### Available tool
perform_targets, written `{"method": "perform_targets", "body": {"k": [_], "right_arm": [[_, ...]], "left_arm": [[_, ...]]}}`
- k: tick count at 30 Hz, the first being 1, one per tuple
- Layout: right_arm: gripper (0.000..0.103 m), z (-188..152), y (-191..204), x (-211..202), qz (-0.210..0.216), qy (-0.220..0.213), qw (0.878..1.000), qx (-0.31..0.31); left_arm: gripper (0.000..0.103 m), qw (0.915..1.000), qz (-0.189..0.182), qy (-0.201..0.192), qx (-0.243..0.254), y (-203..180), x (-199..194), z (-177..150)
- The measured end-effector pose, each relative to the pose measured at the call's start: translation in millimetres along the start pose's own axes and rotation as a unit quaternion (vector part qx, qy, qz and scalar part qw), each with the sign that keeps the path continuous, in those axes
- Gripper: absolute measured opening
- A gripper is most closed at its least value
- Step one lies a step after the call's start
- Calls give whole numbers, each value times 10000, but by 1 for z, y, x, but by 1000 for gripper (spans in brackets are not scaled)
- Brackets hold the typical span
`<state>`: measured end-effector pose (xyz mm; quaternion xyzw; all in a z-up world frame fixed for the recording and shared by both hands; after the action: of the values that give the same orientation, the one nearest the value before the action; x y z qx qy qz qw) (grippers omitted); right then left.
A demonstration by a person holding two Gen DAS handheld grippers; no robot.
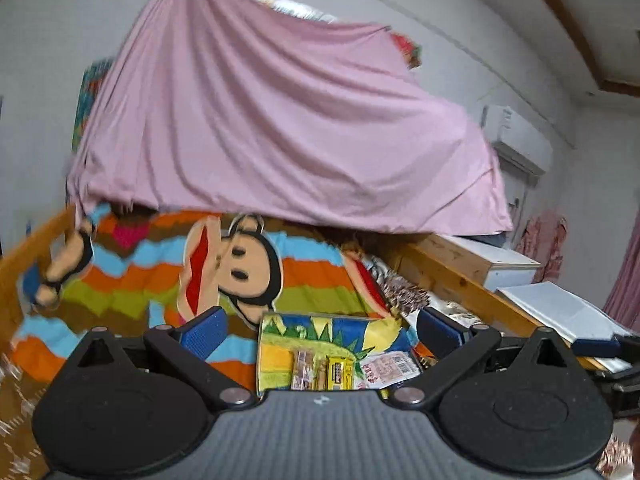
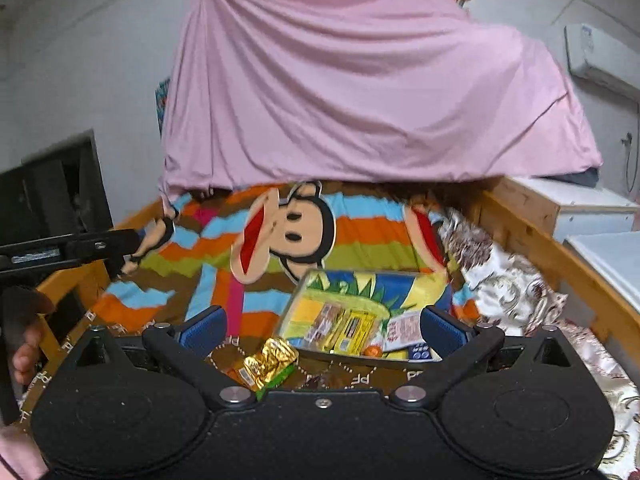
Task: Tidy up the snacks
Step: 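Raise both open tools away from the tray, then move left tool to the green stick snack while right tool nears the brown meat stick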
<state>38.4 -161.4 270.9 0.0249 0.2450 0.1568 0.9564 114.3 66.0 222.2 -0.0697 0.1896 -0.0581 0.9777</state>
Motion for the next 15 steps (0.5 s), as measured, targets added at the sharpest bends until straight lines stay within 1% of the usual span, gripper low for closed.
{"method": "perform_targets", "body": {"k": [2, 5, 7, 9, 12, 15], "right_arm": [[102, 0, -3, 23, 6, 59, 10000, 18], [102, -2, -12, 64, -106, 207, 9997, 121], [102, -3, -23, 95, -61, 386, 9983, 435], [102, -8, -33, 125, 44, 532, 9959, 728], [102, -19, -47, 168, -4, 803, 9929, 881], [102, -39, -63, 210, -84, 991, 9907, 926]], "left_arm": [[103, 9998, 189, 92, -34, 0, 25, -5], [103, 9983, 526, 269, -26, 0, 65, -19], [103, 9970, 625, 440, -93, 3, 94, -33], [103, 9953, 701, 609, -266, 11, 120, -50], [103, 9912, 914, 810, -504, 26, 145, -77], [103, 9875, 1155, 1002, -379, 39, 163, -96]]}}
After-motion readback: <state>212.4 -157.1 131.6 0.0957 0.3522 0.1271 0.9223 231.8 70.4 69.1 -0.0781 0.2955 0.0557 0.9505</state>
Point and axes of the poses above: each gripper's, at about its wrist camera, not at the fingertips, and x roughly the way its jaws point, y to its left, z to its top, the point moved 2 cm from there along x, roughly the way its jaws point, and after that the axes turned 11 degrees about z, right-handed, at the moved point
